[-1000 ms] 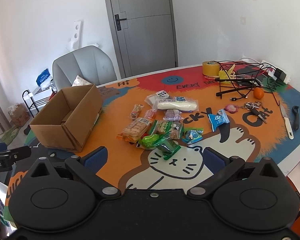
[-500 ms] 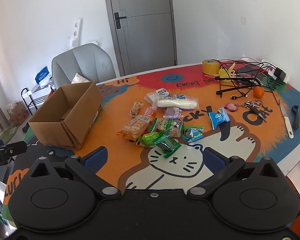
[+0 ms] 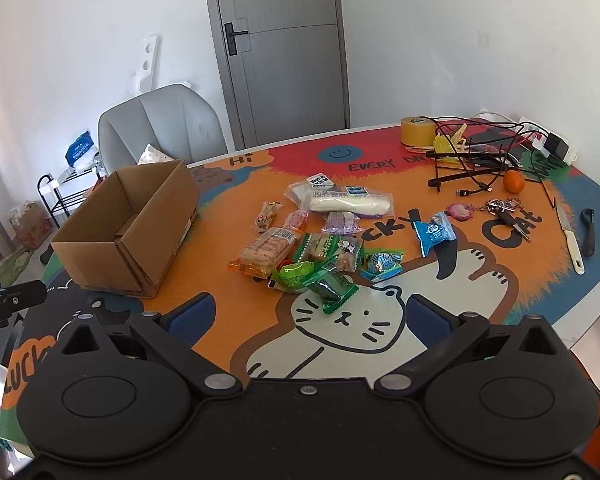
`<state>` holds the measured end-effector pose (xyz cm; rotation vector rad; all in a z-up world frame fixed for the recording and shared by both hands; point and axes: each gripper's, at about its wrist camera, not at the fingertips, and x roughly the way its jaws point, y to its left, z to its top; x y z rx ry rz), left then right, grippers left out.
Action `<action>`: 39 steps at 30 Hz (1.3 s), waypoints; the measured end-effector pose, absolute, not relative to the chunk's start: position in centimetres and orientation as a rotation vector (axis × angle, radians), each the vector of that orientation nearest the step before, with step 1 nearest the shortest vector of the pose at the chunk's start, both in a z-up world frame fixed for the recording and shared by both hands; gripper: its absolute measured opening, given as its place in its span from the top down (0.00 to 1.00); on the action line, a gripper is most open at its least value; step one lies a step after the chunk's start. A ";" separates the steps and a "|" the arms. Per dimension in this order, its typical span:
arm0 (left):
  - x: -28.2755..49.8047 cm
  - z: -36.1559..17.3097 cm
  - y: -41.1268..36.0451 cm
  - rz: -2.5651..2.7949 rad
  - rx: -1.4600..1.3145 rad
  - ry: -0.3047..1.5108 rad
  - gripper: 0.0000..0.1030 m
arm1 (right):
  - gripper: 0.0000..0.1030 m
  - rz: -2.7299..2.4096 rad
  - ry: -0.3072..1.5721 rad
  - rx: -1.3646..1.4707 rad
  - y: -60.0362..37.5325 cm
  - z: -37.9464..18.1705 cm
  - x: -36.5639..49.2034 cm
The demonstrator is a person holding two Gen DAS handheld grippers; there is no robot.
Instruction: Organize snacks
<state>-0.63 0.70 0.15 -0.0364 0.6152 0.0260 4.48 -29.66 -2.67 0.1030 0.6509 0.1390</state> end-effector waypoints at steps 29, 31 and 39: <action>1.2 0.0 -1.6 0.024 -0.047 0.603 0.01 | 0.00 0.113 0.638 0.097 -31.2 -3.1 5.4; 1.4 -0.2 -1.9 0.025 -0.046 0.602 0.01 | 0.00 0.111 0.639 0.095 -31.5 -3.3 5.6; 2.5 -1.2 -3.8 -0.004 -0.020 0.592 0.01 | 0.00 0.126 0.656 0.113 -33.0 -5.1 6.6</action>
